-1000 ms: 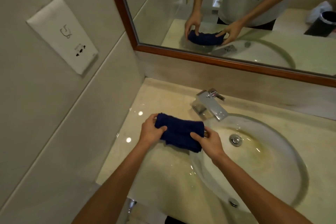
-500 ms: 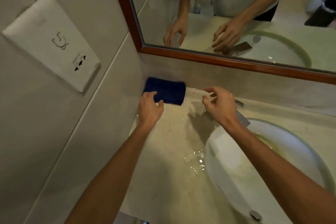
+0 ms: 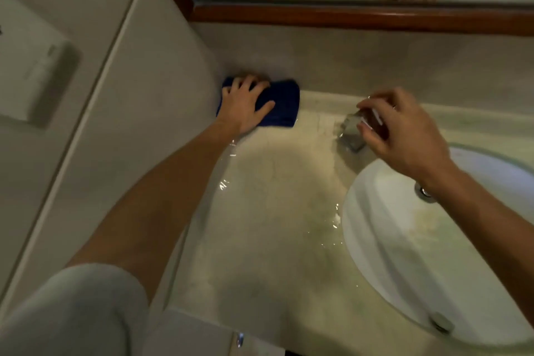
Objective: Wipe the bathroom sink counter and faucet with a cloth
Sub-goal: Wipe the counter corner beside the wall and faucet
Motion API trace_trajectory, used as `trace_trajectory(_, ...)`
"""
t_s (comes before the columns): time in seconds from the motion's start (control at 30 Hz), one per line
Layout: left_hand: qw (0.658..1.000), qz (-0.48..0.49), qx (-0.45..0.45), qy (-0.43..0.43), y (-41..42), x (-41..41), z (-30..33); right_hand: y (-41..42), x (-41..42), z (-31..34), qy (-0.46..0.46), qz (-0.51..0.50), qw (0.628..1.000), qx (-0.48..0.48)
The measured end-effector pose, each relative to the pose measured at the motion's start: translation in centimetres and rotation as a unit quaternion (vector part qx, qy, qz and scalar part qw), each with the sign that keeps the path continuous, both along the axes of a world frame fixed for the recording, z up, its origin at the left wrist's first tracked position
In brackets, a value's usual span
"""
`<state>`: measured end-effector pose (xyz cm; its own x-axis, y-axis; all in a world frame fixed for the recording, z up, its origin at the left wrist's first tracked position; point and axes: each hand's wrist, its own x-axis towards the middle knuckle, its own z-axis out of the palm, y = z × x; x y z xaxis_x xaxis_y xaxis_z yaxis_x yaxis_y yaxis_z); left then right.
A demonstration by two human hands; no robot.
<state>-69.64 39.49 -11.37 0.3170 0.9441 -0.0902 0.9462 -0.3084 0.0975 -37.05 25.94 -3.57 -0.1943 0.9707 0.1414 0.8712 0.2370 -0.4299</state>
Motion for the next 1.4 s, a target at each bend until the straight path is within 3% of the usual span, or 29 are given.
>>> trace_trajectory(0.63, 0.992, 0.059, -0.091, -0.059, -9.4, -3.4, 0.8, -0.2, 0.4, -0.3, 0.043, 0.002, 0.999, 0.024)
trace_trajectory(1.4, 0.983, 0.158, -0.046, -0.076, -27.9, -6.5, 0.7, -1.2, -0.1, 1.0, 0.019, 0.004, 1.0, 0.022)
